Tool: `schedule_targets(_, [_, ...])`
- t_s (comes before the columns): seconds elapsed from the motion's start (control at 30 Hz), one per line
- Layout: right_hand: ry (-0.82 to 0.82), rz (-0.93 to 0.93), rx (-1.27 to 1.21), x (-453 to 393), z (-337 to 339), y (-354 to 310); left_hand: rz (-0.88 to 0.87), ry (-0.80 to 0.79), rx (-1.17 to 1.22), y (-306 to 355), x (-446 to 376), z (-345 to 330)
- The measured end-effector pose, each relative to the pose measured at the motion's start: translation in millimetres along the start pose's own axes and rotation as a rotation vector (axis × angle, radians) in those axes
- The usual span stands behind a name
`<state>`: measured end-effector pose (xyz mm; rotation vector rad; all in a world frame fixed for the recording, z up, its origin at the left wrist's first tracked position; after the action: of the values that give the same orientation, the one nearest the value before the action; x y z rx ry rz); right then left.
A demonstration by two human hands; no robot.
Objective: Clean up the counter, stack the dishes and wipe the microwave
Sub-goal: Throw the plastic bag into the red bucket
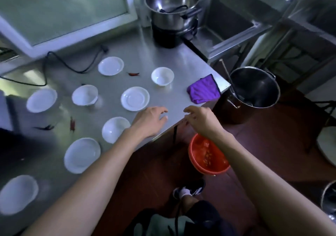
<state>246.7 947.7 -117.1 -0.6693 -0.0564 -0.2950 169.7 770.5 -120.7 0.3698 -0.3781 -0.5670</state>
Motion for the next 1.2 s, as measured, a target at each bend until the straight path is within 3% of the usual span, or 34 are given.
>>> schedule_targets(0.53, [-0.101,0.432,-0.047,134.0,-152.3,-249.6,0.247,0.321,0.125,-178.2,290.9,72.2])
schedule_targets(0.8, [-0.260,0.552,0.039,154.2,-217.8,-324.7,0.414,0.442,0.194,-250.6,377.0,76.3])
schedule_targets(1.2, [-0.510,0.685,0.030,147.4,-348.1,-432.4,0.694,0.435,0.267,-375.4,457.9,79.5])
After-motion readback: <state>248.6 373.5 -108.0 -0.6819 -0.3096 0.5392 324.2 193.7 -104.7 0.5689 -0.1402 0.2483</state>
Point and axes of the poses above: each hand's wrist, its own x-axis away from the middle knuckle, its own z-axis out of the back of the hand, y = z × x, the point moved 6 cm from there along -x, towards the middle knuckle, and after that the axes turned 1 degree about -z, right-handed, at the moved point
